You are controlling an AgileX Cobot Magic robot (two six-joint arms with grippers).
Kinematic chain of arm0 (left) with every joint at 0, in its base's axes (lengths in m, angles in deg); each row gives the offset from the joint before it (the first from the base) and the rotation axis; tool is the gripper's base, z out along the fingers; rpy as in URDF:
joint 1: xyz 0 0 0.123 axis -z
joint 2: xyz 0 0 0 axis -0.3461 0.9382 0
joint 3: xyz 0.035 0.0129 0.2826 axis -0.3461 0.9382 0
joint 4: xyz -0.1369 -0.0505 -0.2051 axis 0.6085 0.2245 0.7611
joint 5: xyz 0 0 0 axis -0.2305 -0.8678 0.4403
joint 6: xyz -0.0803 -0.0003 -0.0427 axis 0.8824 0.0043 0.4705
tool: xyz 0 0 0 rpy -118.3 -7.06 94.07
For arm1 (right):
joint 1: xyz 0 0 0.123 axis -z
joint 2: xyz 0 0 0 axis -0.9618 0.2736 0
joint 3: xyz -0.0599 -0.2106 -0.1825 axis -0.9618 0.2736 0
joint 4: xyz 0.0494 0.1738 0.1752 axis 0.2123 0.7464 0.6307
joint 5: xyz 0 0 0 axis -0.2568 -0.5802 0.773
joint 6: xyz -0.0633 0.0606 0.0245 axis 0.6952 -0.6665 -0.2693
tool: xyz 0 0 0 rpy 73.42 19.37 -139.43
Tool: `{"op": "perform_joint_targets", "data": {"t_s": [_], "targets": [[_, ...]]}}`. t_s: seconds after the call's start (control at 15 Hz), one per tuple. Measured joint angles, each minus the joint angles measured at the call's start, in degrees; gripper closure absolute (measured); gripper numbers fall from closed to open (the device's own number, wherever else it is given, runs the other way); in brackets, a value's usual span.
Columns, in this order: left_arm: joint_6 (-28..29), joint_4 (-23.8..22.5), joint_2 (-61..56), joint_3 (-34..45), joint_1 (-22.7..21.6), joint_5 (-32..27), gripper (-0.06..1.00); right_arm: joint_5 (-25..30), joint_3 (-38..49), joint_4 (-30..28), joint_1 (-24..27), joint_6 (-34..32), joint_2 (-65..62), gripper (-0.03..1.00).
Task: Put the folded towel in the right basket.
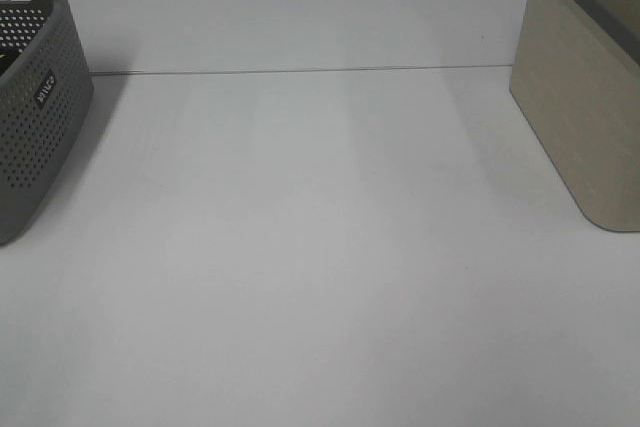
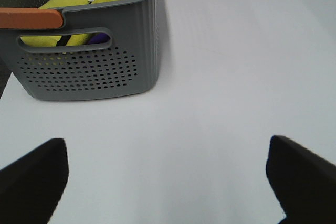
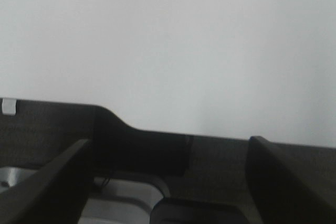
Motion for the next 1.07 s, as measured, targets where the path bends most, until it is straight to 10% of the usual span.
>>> {"op": "perform_joint_targets", "data": {"t_s": [1.07], "targets": [[0.0, 0.0, 0.0, 0.0, 0.0, 0.0, -0.03, -7.16, 2.58, -0.52, 0.0, 2.58, -20.86, 0.22]]}}
